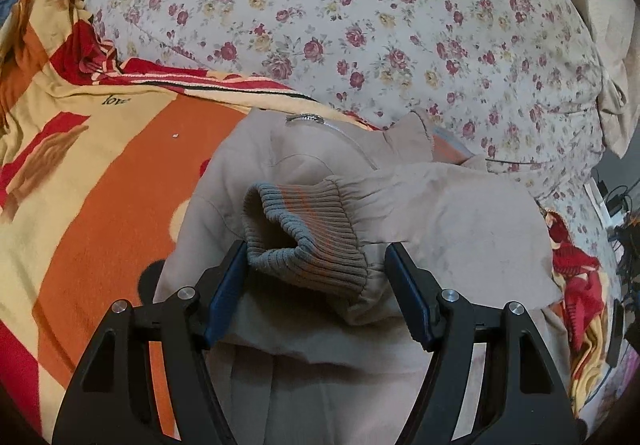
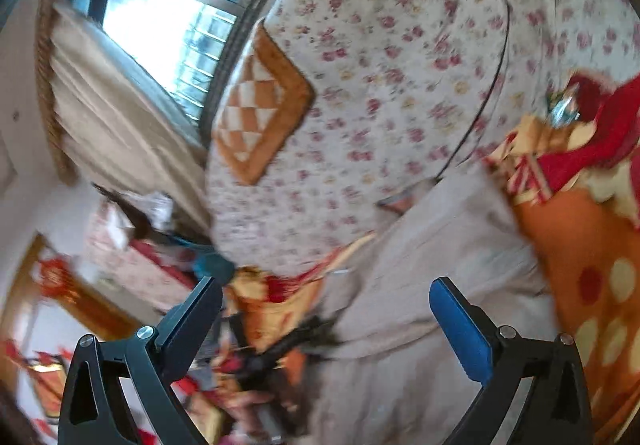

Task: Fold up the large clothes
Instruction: 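Release the cuff with the left tool and smooth the folded sleeve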

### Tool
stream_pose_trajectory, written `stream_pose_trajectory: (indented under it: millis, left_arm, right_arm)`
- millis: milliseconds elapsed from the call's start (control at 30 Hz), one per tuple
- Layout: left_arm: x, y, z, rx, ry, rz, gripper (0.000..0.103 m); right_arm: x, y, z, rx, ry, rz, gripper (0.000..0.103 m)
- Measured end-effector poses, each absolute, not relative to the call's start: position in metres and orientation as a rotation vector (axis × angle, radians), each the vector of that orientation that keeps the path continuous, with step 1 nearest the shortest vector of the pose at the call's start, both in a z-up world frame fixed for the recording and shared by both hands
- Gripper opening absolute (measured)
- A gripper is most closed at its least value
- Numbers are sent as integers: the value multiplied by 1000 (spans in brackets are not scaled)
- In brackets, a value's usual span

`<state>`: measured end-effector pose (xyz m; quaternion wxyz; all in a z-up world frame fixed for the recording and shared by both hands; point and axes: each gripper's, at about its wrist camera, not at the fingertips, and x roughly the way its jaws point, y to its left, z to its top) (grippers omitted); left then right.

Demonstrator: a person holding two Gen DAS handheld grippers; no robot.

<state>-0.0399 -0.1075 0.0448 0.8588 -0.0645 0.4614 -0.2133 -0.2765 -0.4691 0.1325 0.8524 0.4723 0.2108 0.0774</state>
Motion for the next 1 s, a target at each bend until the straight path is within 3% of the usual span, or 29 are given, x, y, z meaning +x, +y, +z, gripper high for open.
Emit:
stream_pose_trajectory:
  millis: [600, 1000]
  left_arm:
    - [-61, -108, 57, -96, 890, -491, 70]
    - [-32, -106, 44, -130, 925, -391, 70]
  right_arm:
    - [-286, -449, 128, 998, 498, 210, 103]
    - [-203, -445, 76, 597, 763, -144, 102]
